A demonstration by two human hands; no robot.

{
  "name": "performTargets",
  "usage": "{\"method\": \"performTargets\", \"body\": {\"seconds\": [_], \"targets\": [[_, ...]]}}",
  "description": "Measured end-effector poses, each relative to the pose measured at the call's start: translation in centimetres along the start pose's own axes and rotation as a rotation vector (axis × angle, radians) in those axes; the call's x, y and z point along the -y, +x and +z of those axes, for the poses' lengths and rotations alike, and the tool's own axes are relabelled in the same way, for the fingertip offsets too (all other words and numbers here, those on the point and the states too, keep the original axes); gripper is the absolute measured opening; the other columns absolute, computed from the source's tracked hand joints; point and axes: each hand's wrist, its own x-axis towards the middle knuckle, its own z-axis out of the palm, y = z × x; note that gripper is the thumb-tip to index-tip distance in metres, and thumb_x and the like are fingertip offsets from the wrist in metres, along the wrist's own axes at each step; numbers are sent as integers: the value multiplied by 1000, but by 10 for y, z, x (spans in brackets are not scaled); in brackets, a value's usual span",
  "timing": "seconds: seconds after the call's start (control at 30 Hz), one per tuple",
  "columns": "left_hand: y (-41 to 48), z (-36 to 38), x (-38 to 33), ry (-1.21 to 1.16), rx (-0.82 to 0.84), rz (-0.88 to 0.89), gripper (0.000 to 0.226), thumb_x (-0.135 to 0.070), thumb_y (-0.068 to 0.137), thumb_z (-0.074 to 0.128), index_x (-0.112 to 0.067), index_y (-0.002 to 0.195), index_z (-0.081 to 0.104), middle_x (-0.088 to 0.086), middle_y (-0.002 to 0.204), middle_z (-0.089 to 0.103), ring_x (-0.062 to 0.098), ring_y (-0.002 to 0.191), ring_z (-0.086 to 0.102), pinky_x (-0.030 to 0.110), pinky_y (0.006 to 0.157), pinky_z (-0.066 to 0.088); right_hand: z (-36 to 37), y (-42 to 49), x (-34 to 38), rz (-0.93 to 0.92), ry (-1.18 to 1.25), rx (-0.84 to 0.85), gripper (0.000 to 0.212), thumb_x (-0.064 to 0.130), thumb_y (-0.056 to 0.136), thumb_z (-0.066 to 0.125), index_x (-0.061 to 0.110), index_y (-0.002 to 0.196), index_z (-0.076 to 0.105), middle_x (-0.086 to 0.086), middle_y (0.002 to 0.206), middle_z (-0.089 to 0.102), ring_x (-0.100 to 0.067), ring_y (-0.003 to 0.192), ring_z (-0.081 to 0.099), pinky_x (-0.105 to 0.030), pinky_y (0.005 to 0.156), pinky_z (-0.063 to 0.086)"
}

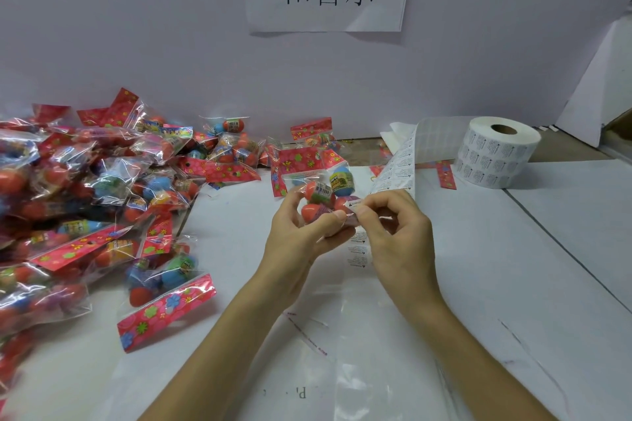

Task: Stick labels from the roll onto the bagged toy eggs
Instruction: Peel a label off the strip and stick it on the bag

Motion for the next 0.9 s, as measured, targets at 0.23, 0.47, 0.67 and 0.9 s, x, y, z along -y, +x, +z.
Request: {"method": "performTargets", "body": {"seconds": [0.23,0.47,0.67,0.9], "targets": [[0,0,0,51,-81,57,49,-5,78,84,-14,119,57,9,99,79,31,97,77,33,79,63,-3,4,-1,102,118,31,6,11,96,64,15,93,67,0,87,69,-11,81,68,-22,77,52],[-1,-2,1,194,-111,166,40,-3,89,76,-17,119,55,3,100,79,24,96,77,29,75,63,-13,6,-4,-351,-341,173,17,18,87,79,13,100,69,4,91,66,-8,84,64,-13,77,50],[-2,0,6,293,-89,228,38,-9,91,77,-22,119,55,-7,98,79,17,93,77,26,74,62,-16,8,-7,-372,-391,190,8,11,88,77,14,89,70,5,87,65,-7,80,63,-20,72,53],[-1,-1,8,366,-99,263,37,-2,90,76,-18,116,56,-6,97,77,16,91,77,29,73,63,-14,8,-8,-288,-384,233,10,8,90,74,12,85,66,2,85,63,-10,79,62,-23,72,53]]}}
